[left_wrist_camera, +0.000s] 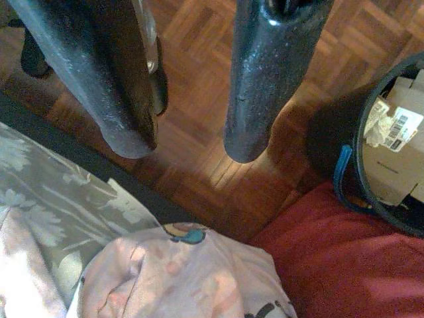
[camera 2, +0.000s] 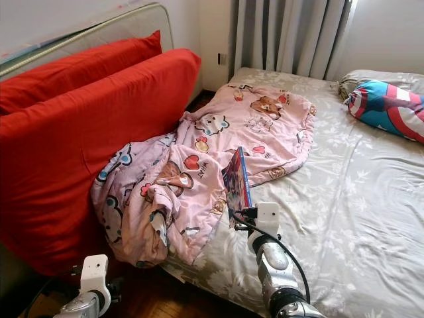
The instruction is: Clean up the room
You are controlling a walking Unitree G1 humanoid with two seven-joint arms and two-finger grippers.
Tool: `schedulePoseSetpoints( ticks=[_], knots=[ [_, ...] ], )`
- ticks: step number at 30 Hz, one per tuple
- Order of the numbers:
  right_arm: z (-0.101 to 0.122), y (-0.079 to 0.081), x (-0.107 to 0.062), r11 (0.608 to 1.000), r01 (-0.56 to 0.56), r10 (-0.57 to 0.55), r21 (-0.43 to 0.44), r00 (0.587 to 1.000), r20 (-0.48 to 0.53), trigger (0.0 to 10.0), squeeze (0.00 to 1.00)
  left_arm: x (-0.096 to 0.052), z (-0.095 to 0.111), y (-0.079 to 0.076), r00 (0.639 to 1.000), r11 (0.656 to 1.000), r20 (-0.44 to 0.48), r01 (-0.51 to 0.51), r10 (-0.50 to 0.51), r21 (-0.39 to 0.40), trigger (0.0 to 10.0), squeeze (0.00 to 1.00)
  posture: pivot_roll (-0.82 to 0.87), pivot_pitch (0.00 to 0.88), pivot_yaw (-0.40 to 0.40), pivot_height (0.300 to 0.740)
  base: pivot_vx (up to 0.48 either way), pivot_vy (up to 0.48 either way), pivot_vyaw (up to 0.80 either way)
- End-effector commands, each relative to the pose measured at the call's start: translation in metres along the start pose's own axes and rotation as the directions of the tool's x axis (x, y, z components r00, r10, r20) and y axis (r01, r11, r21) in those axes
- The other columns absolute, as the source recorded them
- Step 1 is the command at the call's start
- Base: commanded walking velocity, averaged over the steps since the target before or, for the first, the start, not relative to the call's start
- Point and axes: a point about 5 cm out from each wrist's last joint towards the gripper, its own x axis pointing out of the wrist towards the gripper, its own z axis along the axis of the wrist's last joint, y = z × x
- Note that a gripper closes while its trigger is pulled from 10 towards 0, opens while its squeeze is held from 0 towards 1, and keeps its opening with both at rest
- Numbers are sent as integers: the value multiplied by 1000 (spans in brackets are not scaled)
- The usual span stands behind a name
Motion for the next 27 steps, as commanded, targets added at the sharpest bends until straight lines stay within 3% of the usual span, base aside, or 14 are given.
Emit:
schedulePoseSetpoints(
  ticks=[1, 7, 15, 25, 27],
  knots=[
    [0, 3, -1, 999, -14, 15, -42, 1000, 20, 10000, 0, -2, -11, 3, 999, 1000, -37, -16, 16, 12, 10000, 0, -61, 0, 26, 740, 0, 0, 0],
    [1, 1, -3, 998, -24, 27, -54, 999, 42, 10000, 0, -7, -26, 12, 997, 999, -60, -42, 43, 5, 10000, 0, -83, 0, 16, 740, 0, 0, 0],
    [-6, 4, -5, 999, -18, 19, -45, 999, 30, 10000, 0, -12, -43, 10, 994, 999, -104, -35, 35, 5, 10000, 0, -89, 0, 9, 740, 0, 0, 0],
    [-9, -1, -6, 999, 26, -25, -26, 1000, 9, 10000, 0, -12, -46, 4, 993, 999, -116, -17, 21, 33, 10000, 0, -104, 0, 14, 740, 0, 0, 0],
    [-9, -1, -6, 999, 30, -30, -17, 1000, 3, 10000, 0, -12, -46, 4, 993, 999, -115, -16, 20, 35, 10000, 0, -104, 0, 13, 740, 0, -255, -781]
  ],
)
